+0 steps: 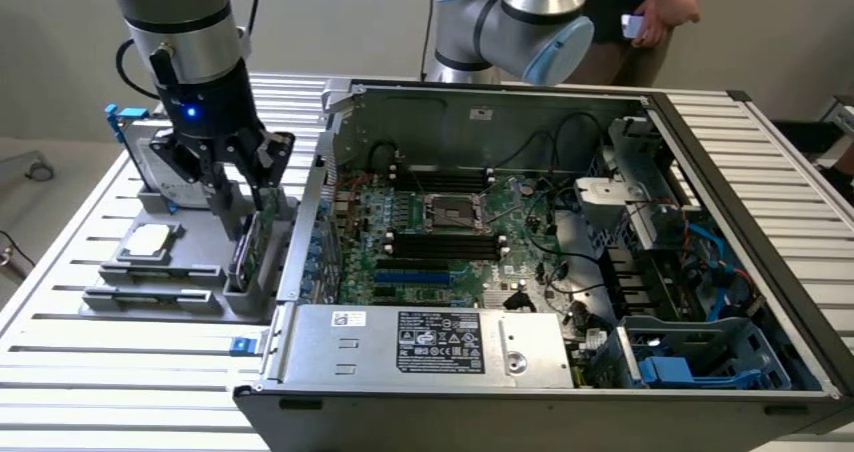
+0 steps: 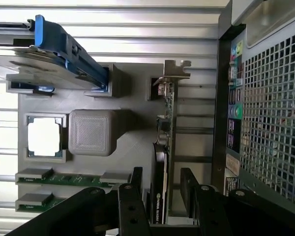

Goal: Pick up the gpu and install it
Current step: 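Pick up the gpu and move the gpu toward the slot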

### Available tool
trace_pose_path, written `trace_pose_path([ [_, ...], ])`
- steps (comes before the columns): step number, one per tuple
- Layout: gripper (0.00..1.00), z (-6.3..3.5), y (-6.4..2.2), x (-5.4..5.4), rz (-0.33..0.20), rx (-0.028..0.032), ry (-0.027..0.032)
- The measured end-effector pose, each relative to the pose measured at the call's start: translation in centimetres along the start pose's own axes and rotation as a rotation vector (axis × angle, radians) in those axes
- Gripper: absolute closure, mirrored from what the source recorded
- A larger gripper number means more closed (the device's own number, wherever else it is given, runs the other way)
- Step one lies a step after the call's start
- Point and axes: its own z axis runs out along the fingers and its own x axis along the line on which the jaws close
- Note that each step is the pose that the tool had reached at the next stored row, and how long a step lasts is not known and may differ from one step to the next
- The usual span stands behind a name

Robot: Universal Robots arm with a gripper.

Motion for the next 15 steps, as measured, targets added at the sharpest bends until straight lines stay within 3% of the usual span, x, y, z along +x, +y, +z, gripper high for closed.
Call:
trace_pose_path([
  [15, 0.56, 2.73, -0.33, 0.1, 0.000, 0.0000, 0.0000],
])
